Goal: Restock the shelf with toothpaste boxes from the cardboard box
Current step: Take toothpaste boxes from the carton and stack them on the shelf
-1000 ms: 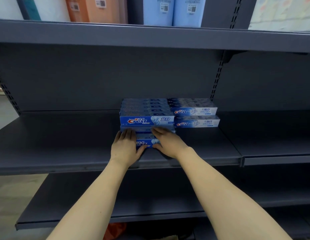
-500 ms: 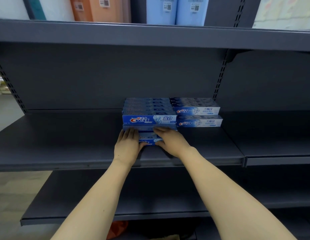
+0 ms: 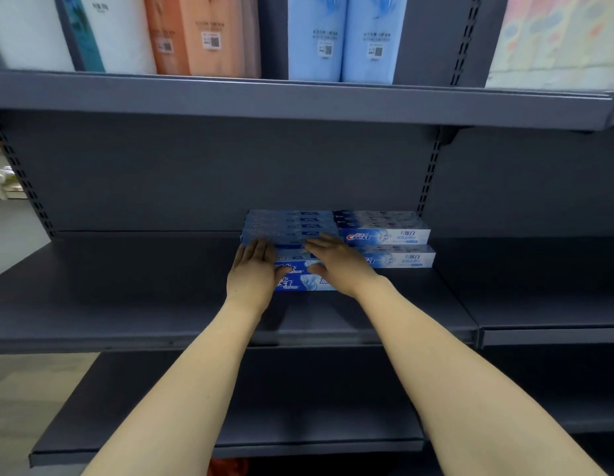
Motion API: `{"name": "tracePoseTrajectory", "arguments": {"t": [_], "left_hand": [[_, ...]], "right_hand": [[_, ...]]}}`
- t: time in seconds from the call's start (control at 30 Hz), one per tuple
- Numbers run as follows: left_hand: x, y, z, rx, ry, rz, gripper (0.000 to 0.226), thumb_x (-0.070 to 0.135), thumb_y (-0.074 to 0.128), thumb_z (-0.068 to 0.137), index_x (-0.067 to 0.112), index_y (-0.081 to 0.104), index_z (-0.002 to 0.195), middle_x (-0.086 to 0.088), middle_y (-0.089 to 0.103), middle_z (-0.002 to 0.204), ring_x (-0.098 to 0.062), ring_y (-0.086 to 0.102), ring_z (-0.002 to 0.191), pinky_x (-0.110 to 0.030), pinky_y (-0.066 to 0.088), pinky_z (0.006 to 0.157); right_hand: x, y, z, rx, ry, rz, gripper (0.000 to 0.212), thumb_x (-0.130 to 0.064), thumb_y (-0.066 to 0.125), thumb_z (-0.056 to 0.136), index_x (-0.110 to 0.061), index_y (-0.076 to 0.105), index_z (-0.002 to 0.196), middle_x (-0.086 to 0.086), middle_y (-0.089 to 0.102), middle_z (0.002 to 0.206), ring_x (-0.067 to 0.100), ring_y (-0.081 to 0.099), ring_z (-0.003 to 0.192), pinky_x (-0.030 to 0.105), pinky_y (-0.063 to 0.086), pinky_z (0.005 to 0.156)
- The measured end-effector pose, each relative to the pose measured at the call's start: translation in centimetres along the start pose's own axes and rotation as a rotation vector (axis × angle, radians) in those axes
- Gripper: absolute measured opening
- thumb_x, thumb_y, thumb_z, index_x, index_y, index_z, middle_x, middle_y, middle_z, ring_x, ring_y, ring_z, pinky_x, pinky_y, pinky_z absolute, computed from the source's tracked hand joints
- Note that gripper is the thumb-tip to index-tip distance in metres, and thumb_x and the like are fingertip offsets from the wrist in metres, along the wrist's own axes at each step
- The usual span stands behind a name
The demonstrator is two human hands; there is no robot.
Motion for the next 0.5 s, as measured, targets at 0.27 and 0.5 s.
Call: {"name": "tracePoseTrajectory", "arguments": {"t": [0.27,0.5], "left_hand": [[0.0,1.8,1.3,-0.107,-0.005,-0.006,0.071,0.049,0.025,0.099,0.008,-0.001,0.151,-0.005,0.001,0.16,-0.018,-0.001,0.147,-0.033,-0.008,0.117],[-0.5,2.5,2.5,-0.124,-0.002,0.012,0.072,0.051,0.022,0.099,0.008,-0.003,0.151,-0.005,0.0,0.16,-0.018,-0.003,0.147,-0.034,-0.009,0.118]], "right_hand": [[1.2,2.4,0.9,-0.02,0.032,-0.145,0.061,-0.037,0.029,0.103,-0.017,0.0,0.152,-0.003,-0.007,0.16,0.016,-0.011,0.147,0.033,-0.007,0.118],[1.5,2.9,2.3,-0.011,0.036,-0.165,0.062,-0.038,0.026,0.103,-0.015,-0.006,0.151,-0.001,-0.006,0.16,0.015,-0.012,0.147,0.032,-0.01,0.117]]}}
Point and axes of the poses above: each hand's wrist, its own z-axis towards the middle knuckle, its own y-axis out of the palm, x = y × z, the point moved 6 cm from there along z, towards the middle knuckle
